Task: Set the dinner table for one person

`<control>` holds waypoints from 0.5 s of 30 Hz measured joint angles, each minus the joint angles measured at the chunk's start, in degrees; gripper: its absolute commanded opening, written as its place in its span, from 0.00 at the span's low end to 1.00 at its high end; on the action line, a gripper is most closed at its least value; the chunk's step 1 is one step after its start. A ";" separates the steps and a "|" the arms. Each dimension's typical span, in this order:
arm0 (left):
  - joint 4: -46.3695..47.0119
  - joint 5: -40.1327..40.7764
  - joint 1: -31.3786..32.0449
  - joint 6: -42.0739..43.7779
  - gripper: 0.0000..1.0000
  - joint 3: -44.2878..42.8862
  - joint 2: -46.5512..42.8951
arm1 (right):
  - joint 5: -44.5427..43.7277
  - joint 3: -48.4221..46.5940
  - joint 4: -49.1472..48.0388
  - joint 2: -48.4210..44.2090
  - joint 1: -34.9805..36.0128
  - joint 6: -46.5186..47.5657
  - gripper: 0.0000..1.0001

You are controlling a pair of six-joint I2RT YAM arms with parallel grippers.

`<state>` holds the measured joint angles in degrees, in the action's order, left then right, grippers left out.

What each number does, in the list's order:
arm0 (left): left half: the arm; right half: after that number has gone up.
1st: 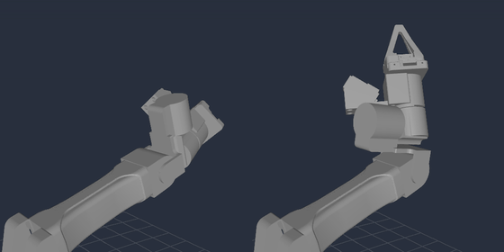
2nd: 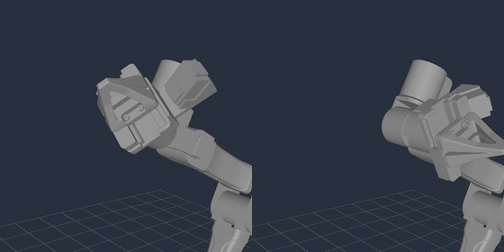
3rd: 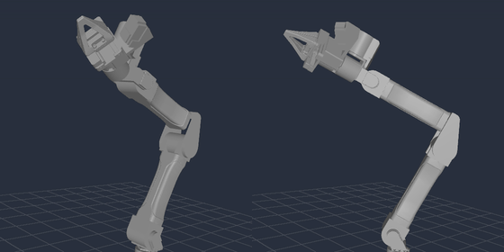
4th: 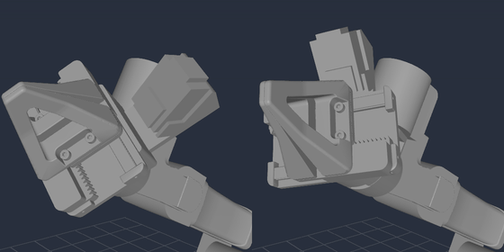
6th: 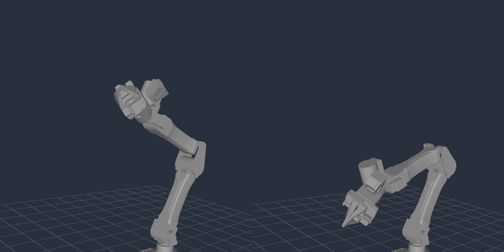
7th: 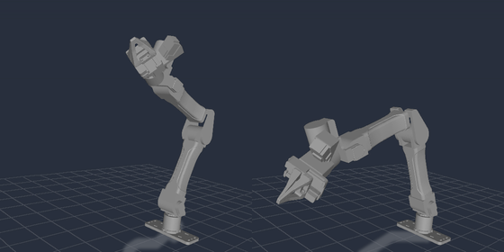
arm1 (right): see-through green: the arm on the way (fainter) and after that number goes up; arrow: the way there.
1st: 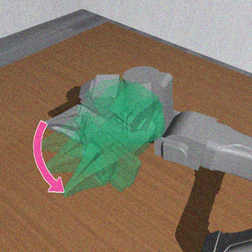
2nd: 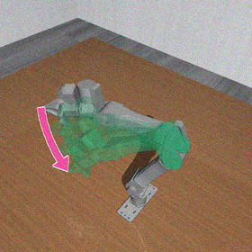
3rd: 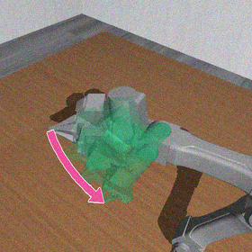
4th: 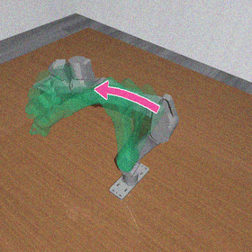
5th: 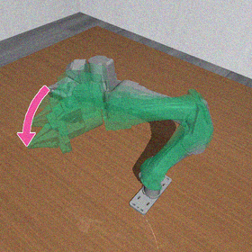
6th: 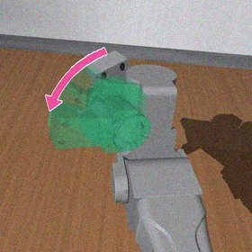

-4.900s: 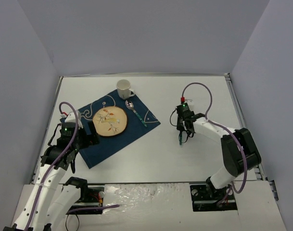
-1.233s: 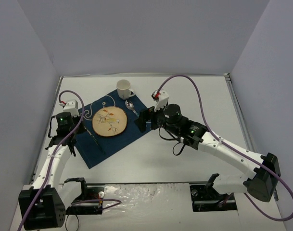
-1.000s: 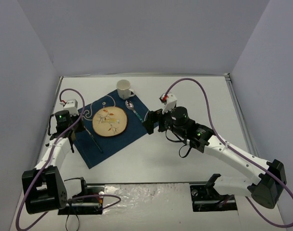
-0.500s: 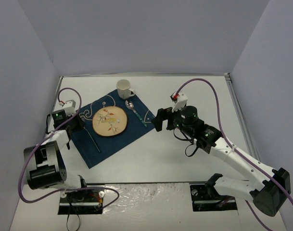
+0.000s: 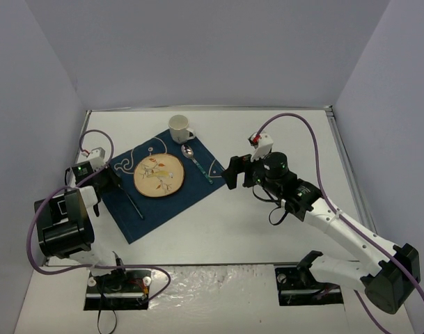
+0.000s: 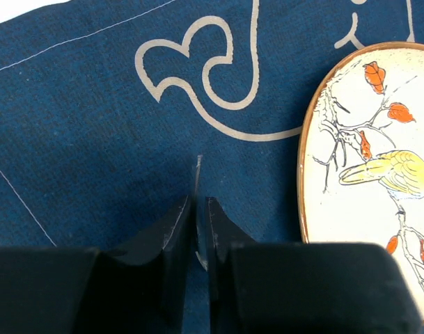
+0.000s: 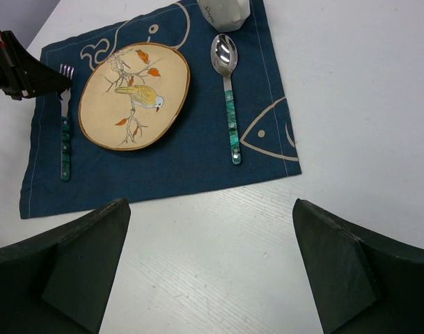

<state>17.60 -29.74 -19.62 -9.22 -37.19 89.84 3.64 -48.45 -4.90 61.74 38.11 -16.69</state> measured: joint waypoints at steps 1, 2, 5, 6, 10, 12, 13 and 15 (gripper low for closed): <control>0.37 0.00 -0.04 -0.21 0.18 0.00 0.37 | 0.10 0.09 0.01 0.01 -0.13 0.09 1.00; 0.71 -0.01 -0.12 -0.48 0.19 0.01 0.72 | 0.20 0.16 0.02 0.02 -0.20 0.18 1.00; 1.24 -0.02 -0.47 -1.28 0.24 0.02 1.17 | 0.34 0.24 0.02 0.03 -0.26 0.32 1.00; 1.32 -0.01 -0.66 -1.58 0.27 0.04 1.18 | 0.38 0.24 0.02 0.04 -0.26 0.35 1.00; 1.19 0.88 -1.26 -2.33 0.33 0.30 1.14 | 0.55 0.27 0.02 0.04 -0.38 0.50 1.00; 0.77 1.50 -1.44 -2.74 0.36 0.52 0.84 | 0.70 0.27 0.02 0.04 -0.64 0.61 1.00; 0.41 2.04 -1.46 -2.90 0.37 0.60 0.46 | 0.72 0.27 0.01 0.04 -0.74 0.70 1.00; -0.54 3.38 -1.50 -3.10 0.38 0.92 -0.57 | 0.72 0.34 0.01 0.04 -0.97 0.80 1.00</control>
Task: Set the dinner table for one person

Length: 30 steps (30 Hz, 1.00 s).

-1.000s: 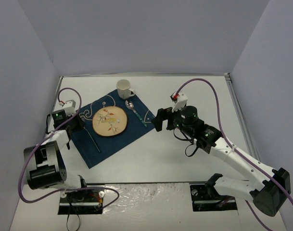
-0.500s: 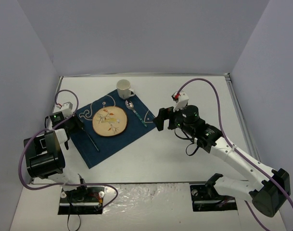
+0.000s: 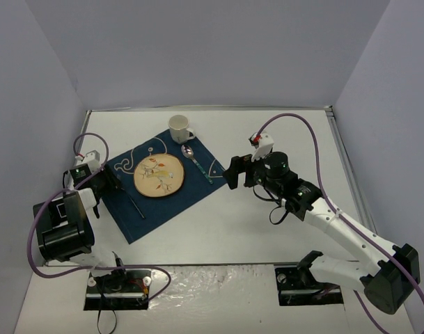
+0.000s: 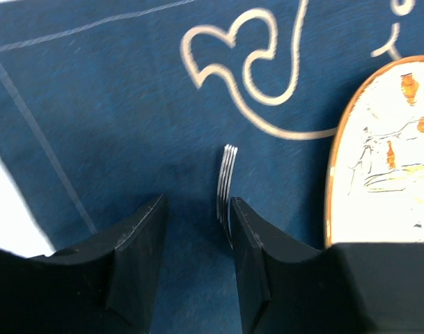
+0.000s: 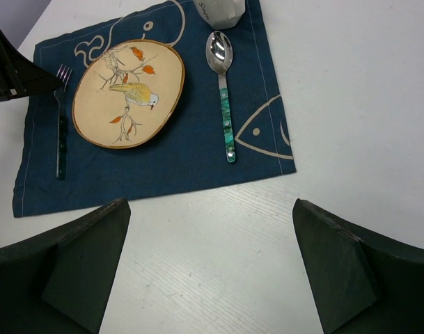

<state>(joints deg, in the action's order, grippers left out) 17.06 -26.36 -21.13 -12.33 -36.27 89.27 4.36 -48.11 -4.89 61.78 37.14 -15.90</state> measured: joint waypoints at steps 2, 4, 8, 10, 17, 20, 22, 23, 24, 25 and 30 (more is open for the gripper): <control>-0.90 1.13 -0.06 -0.39 0.40 0.53 -1.07 | 0.00 0.15 -0.02 0.00 -0.06 0.13 1.00; -1.59 1.97 -0.06 -0.72 0.40 0.84 -1.75 | 0.08 0.34 -0.02 0.00 -0.06 0.16 1.00; -2.32 3.00 -0.06 -1.38 0.41 1.27 -2.83 | 0.24 0.56 -0.05 -0.02 -0.08 0.17 1.00; -2.83 3.41 -0.07 -1.45 0.41 1.31 -3.31 | 0.29 0.67 -0.06 -0.02 -0.08 0.17 1.00; -4.98 5.57 -0.57 -1.49 0.42 1.31 -4.02 | 0.83 1.42 -0.33 -0.08 -0.08 0.16 1.00; -5.55 6.59 -0.72 -1.56 0.42 1.31 -4.15 | 1.04 1.91 -0.37 -0.09 -0.08 0.15 1.00; -5.76 7.05 -0.71 -1.69 0.42 1.31 -4.25 | 1.05 2.02 -0.42 -0.11 -0.08 0.15 1.00; -5.83 7.15 -0.72 -1.79 0.42 1.31 -4.31 | 1.05 2.07 -0.44 -0.16 -0.08 0.15 1.00; -5.90 7.24 -0.72 -1.92 0.42 1.31 -4.36 | 1.05 2.11 -0.46 -0.23 -0.08 0.15 1.00; -6.02 7.36 -0.70 -2.07 0.43 1.31 -4.47 | 1.07 2.15 -0.46 -0.38 -0.08 0.15 1.00; -9.17 8.07 -0.72 -3.15 0.51 1.20 -6.95 | 0.97 2.22 -0.46 -1.27 -0.08 0.21 1.00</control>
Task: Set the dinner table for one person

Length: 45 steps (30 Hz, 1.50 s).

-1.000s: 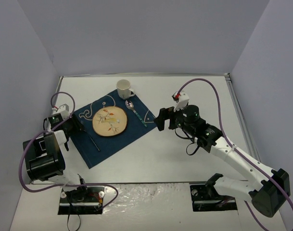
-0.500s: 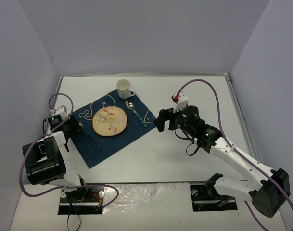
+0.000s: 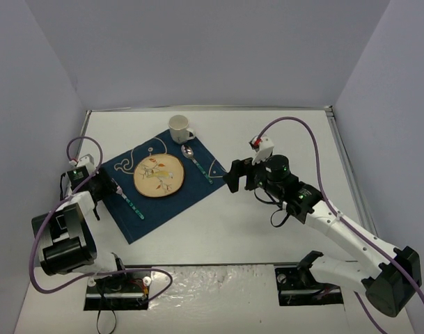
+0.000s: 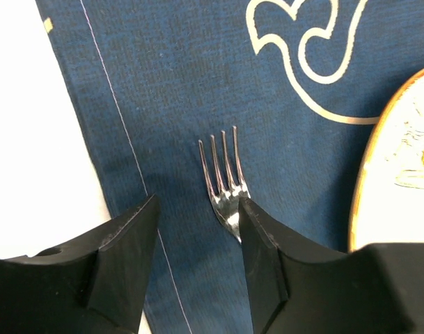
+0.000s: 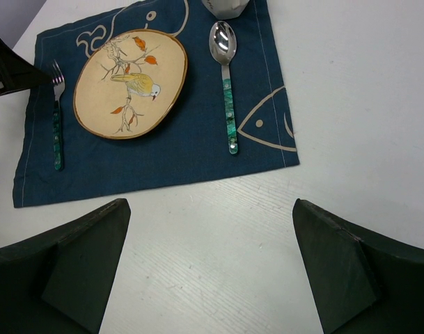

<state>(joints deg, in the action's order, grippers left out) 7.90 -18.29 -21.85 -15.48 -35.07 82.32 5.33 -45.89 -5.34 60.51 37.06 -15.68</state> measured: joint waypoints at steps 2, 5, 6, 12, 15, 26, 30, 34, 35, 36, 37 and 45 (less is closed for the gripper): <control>-4.34 0.69 0.02 -0.30 0.57 -1.28 -2.34 | -0.81 0.00 0.02 -0.63 -0.04 0.46 1.00; -11.55 2.56 0.01 -0.36 0.68 -5.72 -7.55 | -3.46 -0.10 0.37 -2.00 -0.46 1.36 1.00; -14.23 3.57 0.07 -0.30 0.71 -7.73 -9.53 | -4.81 -0.27 0.68 -2.51 -0.62 1.74 1.00; -29.26 11.89 4.78 0.27 0.81 -20.75 -19.80 | -15.93 -3.17 3.56 -6.22 -0.72 4.22 1.00; -36.52 14.72 9.79 0.41 0.89 -25.86 -24.43 | -23.39 -4.89 5.36 -9.09 -0.72 5.21 1.00; -55.91 28.71 23.18 0.20 0.97 -35.08 -39.59 | -47.35 -6.70 7.64 -23.67 -0.76 9.98 1.00; -59.65 33.40 26.10 0.29 0.97 -35.95 -43.64 | -50.66 -5.96 8.36 -29.08 -0.76 10.97 1.00; -62.00 36.80 27.93 0.29 0.97 -36.41 -44.53 | -52.35 -5.64 10.20 -32.36 -0.76 11.43 1.00; -62.50 37.40 28.36 0.27 0.97 -36.41 -44.55 | -52.78 -5.64 10.67 -32.68 -0.76 11.50 1.00; -62.84 37.94 28.75 0.19 0.97 -36.41 -44.57 | -53.35 -5.66 11.16 -32.69 -0.76 11.52 1.00; -63.12 38.43 29.10 0.11 0.97 -36.41 -44.62 | -53.70 -5.66 11.84 -32.62 -0.76 11.52 1.00; -63.88 42.22 31.79 -0.21 0.97 -36.41 -45.98 | -54.44 -5.66 14.25 -32.50 -0.76 11.55 1.00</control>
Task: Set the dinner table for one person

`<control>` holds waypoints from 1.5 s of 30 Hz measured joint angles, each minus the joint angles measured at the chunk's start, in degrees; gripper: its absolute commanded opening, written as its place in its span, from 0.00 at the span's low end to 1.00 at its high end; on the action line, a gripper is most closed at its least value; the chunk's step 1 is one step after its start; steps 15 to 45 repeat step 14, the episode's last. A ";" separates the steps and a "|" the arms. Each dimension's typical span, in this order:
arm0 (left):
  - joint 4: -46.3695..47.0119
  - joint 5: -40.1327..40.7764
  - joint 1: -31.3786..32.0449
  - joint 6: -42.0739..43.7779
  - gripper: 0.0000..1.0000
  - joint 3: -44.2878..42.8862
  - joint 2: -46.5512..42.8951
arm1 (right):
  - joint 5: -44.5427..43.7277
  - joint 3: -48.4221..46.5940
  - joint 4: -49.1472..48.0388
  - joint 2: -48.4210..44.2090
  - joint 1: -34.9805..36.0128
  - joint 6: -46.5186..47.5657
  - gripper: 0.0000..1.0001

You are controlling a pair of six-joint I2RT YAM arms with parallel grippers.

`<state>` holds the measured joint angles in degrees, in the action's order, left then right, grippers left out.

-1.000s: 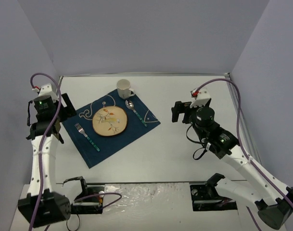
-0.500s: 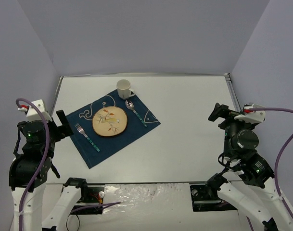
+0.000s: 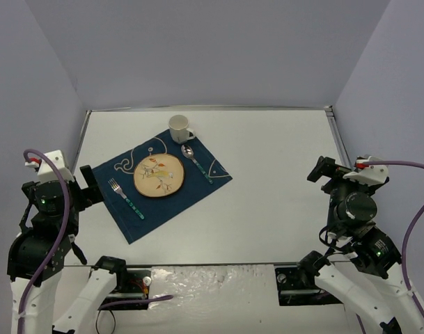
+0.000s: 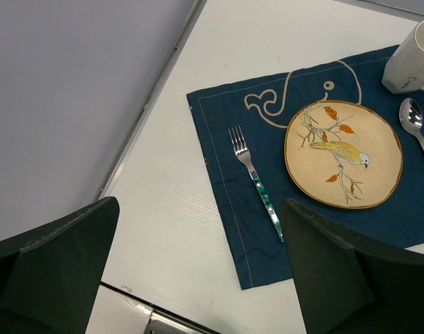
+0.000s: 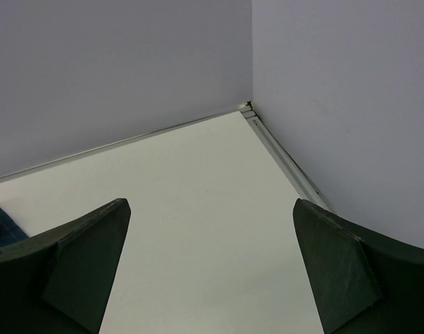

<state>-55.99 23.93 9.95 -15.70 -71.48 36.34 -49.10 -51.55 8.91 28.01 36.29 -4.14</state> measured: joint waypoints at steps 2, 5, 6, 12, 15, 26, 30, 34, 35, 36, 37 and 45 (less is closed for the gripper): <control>0.00 0.63 0.43 0.00 0.97 0.00 -0.43 | 0.00 0.00 0.17 0.04 0.00 0.02 1.00; -0.01 1.67 0.63 -0.01 0.97 0.00 -0.82 | 0.01 -0.13 0.32 0.34 0.00 0.01 1.00; -0.02 1.95 0.77 -0.01 0.97 0.00 -0.92 | 0.02 -0.32 0.40 0.58 0.00 0.04 1.00; -0.17 2.70 1.23 -0.40 0.97 0.02 -1.89 | 0.08 -1.52 0.49 2.19 0.00 0.52 1.00; -0.21 2.76 1.25 -0.60 0.97 0.02 -2.31 | 0.28 -1.73 0.61 2.44 0.00 0.62 1.00; -0.21 2.76 1.25 -0.60 0.97 0.02 -2.31 | 0.28 -1.73 0.61 2.44 0.00 0.62 1.00; -0.21 2.76 1.25 -0.60 0.97 0.02 -2.31 | 0.28 -1.73 0.61 2.44 0.00 0.62 1.00; -0.21 2.76 1.25 -0.60 0.97 0.02 -2.31 | 0.28 -1.73 0.61 2.44 0.00 0.62 1.00; -0.21 2.76 1.25 -0.60 0.97 0.02 -2.31 | 0.28 -1.73 0.61 2.44 0.00 0.62 1.00; -0.21 2.76 1.25 -0.60 0.97 0.02 -2.31 | 0.28 -1.73 0.61 2.44 0.00 0.62 1.00; -0.21 2.76 1.25 -0.60 0.97 0.02 -2.31 | 0.28 -1.73 0.61 2.44 0.00 0.62 1.00; -0.21 2.76 1.25 -0.60 0.97 0.02 -2.31 | 0.28 -1.73 0.61 2.44 0.00 0.62 1.00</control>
